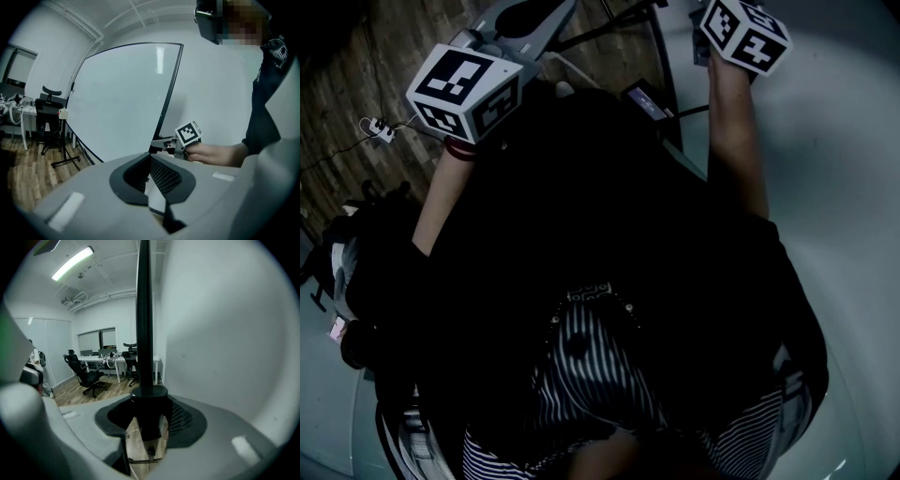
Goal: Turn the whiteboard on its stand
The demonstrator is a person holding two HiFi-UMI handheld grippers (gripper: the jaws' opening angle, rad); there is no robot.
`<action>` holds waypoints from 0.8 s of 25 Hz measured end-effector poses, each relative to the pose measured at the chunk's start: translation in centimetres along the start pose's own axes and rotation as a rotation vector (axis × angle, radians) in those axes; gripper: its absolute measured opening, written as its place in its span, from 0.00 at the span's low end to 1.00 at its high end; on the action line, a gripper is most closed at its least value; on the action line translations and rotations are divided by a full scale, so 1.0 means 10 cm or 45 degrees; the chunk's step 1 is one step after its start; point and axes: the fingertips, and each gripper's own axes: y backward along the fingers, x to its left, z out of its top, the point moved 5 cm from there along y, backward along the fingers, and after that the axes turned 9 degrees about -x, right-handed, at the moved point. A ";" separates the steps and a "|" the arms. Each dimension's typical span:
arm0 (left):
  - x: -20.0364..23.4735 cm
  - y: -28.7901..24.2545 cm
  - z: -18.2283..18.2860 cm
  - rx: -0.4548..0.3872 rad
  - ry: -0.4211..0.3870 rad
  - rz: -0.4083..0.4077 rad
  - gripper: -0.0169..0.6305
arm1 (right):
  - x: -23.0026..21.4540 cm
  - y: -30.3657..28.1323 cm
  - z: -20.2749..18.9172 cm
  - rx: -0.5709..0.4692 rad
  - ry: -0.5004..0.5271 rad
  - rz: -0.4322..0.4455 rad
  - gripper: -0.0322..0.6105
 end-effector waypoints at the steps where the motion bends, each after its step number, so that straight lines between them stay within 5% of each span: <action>1: -0.02 -0.04 -0.03 0.008 0.003 0.007 0.02 | -0.03 0.01 -0.02 0.001 -0.003 0.003 0.35; 11: 0.01 -0.04 -0.15 0.041 0.007 0.044 0.02 | 0.49 0.06 -0.35 0.040 -0.050 0.159 0.35; 15: 0.09 -0.07 -0.27 0.048 -0.006 0.070 0.02 | 0.36 0.01 -0.67 0.099 -0.086 0.140 0.35; 20: 0.28 -0.21 -0.18 0.036 0.078 0.122 0.02 | 0.35 -0.09 -0.57 0.136 -0.094 0.185 0.35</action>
